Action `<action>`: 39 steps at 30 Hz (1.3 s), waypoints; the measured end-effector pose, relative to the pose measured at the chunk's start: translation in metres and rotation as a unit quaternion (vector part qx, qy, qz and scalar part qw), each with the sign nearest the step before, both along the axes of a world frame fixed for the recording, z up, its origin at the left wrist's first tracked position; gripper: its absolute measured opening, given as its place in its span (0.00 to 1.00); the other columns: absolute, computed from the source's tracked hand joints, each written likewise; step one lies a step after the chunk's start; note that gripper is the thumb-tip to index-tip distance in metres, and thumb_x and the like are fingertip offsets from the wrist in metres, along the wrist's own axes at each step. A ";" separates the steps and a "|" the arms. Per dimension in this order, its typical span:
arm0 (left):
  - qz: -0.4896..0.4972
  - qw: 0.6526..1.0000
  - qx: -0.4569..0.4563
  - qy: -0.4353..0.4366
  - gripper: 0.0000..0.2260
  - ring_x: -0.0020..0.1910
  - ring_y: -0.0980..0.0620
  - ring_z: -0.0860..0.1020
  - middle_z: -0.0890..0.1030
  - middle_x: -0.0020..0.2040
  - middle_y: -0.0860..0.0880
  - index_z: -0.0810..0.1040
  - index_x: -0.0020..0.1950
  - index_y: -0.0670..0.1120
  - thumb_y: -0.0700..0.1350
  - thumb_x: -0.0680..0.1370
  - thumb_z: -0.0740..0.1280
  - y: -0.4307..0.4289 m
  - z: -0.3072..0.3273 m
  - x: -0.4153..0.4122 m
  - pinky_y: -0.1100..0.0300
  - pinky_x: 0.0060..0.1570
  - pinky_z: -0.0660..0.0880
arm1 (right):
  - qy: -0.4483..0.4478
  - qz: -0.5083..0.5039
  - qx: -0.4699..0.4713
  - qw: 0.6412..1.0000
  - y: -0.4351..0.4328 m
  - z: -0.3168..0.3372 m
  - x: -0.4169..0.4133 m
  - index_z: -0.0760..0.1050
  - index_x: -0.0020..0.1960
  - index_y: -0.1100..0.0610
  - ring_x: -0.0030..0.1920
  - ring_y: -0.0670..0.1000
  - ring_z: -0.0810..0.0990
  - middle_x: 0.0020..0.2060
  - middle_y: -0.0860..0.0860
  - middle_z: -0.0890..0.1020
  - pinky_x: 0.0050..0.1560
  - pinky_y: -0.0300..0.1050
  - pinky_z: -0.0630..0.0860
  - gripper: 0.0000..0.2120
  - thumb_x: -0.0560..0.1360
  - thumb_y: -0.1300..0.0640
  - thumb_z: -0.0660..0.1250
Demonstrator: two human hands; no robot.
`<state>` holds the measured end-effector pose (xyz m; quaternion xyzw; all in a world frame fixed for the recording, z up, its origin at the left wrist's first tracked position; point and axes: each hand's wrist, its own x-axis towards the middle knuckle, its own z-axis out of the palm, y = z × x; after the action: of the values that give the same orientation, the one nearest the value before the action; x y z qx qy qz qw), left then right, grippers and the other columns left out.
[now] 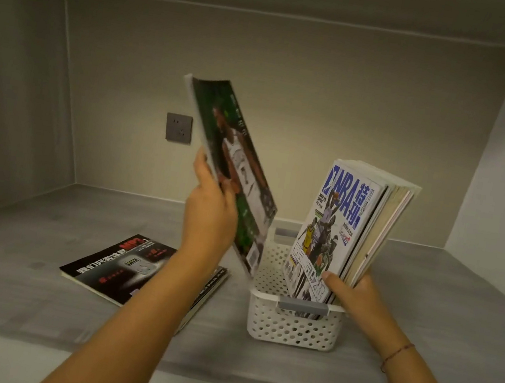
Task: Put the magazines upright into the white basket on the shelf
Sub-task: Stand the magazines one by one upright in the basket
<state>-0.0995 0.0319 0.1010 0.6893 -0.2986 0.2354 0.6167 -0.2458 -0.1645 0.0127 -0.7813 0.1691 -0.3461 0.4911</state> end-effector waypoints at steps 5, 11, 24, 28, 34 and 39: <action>-0.010 0.997 0.063 -0.048 0.28 0.30 0.64 0.72 0.69 0.34 0.61 0.43 0.77 0.55 0.48 0.82 0.55 -0.047 -0.002 -0.021 0.74 0.22 0.68 | -0.001 0.006 -0.001 1.000 0.000 0.001 0.000 0.64 0.62 0.44 0.44 0.34 0.77 0.47 0.35 0.76 0.36 0.23 0.72 0.24 0.71 0.54 0.70; -0.049 0.986 0.147 -0.055 0.27 0.27 0.55 0.74 0.72 0.30 0.56 0.47 0.77 0.51 0.45 0.81 0.57 -0.068 -0.039 -0.033 0.63 0.23 0.71 | -0.003 0.020 -0.006 1.000 -0.004 0.001 0.001 0.61 0.69 0.48 0.51 0.39 0.76 0.55 0.43 0.76 0.42 0.25 0.71 0.30 0.71 0.53 0.70; -0.131 0.964 0.194 -0.127 0.24 0.34 0.60 0.74 0.77 0.49 0.52 0.55 0.76 0.51 0.44 0.81 0.58 -0.062 -0.065 -0.047 0.73 0.33 0.70 | -0.009 0.015 -0.029 0.999 -0.006 -0.002 0.002 0.60 0.66 0.44 0.50 0.32 0.75 0.53 0.38 0.75 0.42 0.20 0.70 0.29 0.70 0.52 0.70; -0.139 0.973 0.175 -0.063 0.23 0.37 0.61 0.75 0.75 0.48 0.56 0.58 0.75 0.51 0.44 0.81 0.58 -0.062 -0.063 -0.044 0.73 0.35 0.72 | -0.004 0.014 -0.030 0.999 -0.006 -0.002 0.001 0.59 0.69 0.46 0.53 0.35 0.73 0.53 0.38 0.74 0.42 0.22 0.70 0.32 0.70 0.50 0.70; -0.236 0.943 0.234 -0.008 0.31 0.60 0.55 0.75 0.75 0.65 0.55 0.63 0.72 0.54 0.61 0.72 0.67 -0.061 -0.060 -0.038 0.66 0.50 0.71 | -0.016 0.044 -0.032 0.998 0.003 0.006 -0.004 0.59 0.71 0.46 0.58 0.38 0.74 0.59 0.40 0.74 0.48 0.26 0.72 0.37 0.66 0.41 0.69; -0.344 0.896 0.277 0.051 0.34 0.58 0.52 0.78 0.72 0.69 0.56 0.63 0.73 0.55 0.61 0.70 0.70 -0.059 -0.057 -0.031 0.55 0.55 0.78 | -0.005 0.057 -0.041 0.998 0.005 0.011 -0.008 0.62 0.67 0.43 0.55 0.33 0.74 0.57 0.37 0.74 0.45 0.22 0.70 0.33 0.66 0.40 0.69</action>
<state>-0.1310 -0.0269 0.0443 0.6972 -0.5384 -0.1193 0.4580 -0.2540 -0.1595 0.0232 -0.8073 0.1072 -0.3283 0.4786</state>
